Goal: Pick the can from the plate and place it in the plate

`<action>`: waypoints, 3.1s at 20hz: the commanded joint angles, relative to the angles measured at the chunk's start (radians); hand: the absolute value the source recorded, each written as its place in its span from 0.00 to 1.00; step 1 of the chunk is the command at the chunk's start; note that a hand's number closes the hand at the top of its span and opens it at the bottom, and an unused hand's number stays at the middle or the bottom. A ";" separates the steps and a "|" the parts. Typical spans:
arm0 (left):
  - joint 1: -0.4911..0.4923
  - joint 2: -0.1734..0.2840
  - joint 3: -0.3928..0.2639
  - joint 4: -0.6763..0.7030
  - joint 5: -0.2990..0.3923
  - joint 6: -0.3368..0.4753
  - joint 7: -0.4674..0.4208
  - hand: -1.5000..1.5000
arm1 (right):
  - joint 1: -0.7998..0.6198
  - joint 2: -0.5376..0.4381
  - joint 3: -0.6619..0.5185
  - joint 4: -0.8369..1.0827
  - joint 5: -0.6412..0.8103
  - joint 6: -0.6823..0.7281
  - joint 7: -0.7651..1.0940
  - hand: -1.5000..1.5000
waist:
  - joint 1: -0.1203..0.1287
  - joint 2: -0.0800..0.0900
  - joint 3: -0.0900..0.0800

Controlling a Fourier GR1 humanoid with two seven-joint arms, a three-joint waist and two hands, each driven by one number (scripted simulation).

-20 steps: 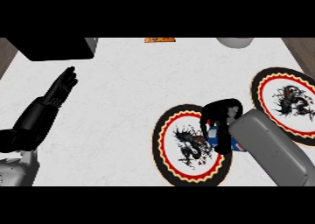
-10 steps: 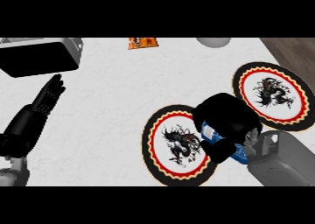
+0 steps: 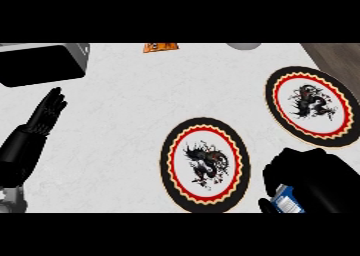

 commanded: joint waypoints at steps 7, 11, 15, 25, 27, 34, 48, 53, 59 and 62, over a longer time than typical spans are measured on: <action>-0.007 -0.015 -0.040 -0.041 -0.017 -0.021 -0.009 0.50 | 0.440 -0.133 -0.343 -0.175 0.072 -0.306 -0.155 1.00 | 0.077 0.030 -0.003; -0.089 -0.008 -0.026 0.005 -0.011 -0.037 0.011 0.50 | 0.625 -0.096 -0.478 -0.049 0.026 -0.447 -0.349 1.00 | 0.096 0.038 -0.004; -0.105 -0.059 -0.077 -0.028 -0.048 -0.028 0.039 0.50 | 0.665 -0.048 -0.615 0.004 -0.062 -0.448 -0.472 1.00 | 0.148 0.043 -0.007; -0.157 -0.052 -0.043 0.049 -0.038 -0.110 -0.008 0.50 | 0.354 0.038 -0.701 0.544 -0.151 -0.519 -0.739 1.00 | 0.176 0.050 -0.007; -0.162 -0.083 -0.053 0.044 -0.048 -0.089 -0.007 0.50 | 0.273 0.018 -0.718 0.683 -0.154 -0.509 -0.788 1.00 | 0.180 0.050 -0.006; -0.163 -0.089 -0.053 0.014 -0.059 -0.101 0.031 0.50 | 0.052 0.006 -0.673 1.050 -0.053 -0.476 -0.790 1.00 | 0.193 0.052 -0.006; -0.130 -0.052 0.024 0.024 -0.025 -0.177 -0.001 0.50 | -0.256 0.062 -0.750 1.682 -0.053 -0.593 -1.158 0.00 | 0.191 0.052 -0.005; -0.143 -0.106 -0.024 -0.019 -0.077 -0.127 0.039 0.50 | -0.295 0.006 -0.827 1.726 -0.158 -0.486 -1.326 0.00 | 0.187 0.050 -0.005; -0.150 -0.117 -0.006 0.053 -0.095 -0.106 0.010 0.50 | -0.288 0.030 -0.892 1.706 -0.350 -0.112 -1.298 0.00 | 0.162 0.046 -0.007; -0.163 -0.129 -0.028 0.043 -0.113 -0.102 0.018 0.50 | -0.280 -0.033 -0.952 1.727 -0.443 0.073 -1.270 0.00 | 0.152 0.043 -0.007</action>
